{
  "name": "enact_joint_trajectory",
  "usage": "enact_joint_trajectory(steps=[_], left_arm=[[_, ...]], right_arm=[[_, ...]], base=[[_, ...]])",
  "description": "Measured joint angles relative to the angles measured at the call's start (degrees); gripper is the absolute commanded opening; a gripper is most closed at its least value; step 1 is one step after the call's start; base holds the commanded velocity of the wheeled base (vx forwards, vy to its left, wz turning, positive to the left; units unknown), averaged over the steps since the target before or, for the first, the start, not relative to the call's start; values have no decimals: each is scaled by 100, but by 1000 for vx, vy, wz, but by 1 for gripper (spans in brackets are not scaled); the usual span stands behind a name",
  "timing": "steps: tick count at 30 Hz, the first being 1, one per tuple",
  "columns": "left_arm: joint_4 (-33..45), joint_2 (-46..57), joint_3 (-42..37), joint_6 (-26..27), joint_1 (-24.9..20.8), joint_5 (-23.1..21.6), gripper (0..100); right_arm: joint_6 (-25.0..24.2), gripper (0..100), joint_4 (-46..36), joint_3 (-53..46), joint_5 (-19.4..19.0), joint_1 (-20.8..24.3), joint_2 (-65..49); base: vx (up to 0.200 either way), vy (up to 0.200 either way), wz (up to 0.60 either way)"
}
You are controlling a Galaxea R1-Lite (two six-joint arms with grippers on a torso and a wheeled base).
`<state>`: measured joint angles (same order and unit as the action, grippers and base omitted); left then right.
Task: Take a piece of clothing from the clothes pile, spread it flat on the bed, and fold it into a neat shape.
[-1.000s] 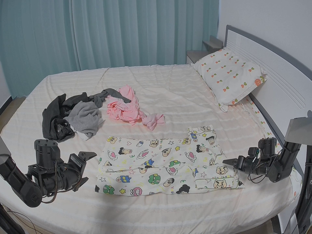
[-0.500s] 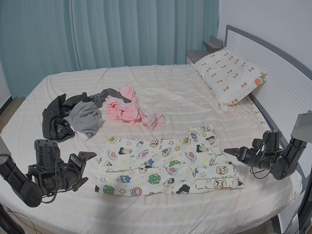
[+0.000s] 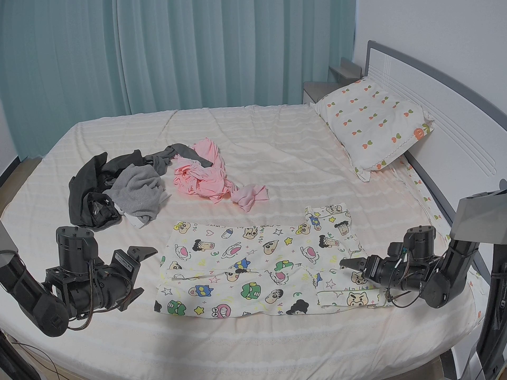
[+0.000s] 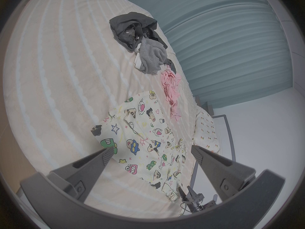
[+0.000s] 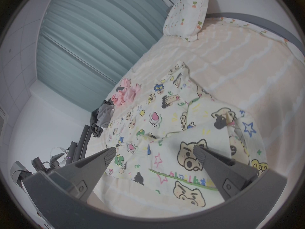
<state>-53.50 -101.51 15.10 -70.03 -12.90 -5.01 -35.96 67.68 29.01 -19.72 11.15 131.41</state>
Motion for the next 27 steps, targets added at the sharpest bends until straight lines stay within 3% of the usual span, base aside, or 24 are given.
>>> enact_joint_trajectory(steps=[19,27], left_arm=[[0,-2,-9,35,0,67,100],[2,0,-45,635,-41,219,100]], right_arm=[[307,100,-38,221,607,-267,583],[176,100,-2,-16,585,-286,-107]], base=[[0,0,0],[0,0,0]])
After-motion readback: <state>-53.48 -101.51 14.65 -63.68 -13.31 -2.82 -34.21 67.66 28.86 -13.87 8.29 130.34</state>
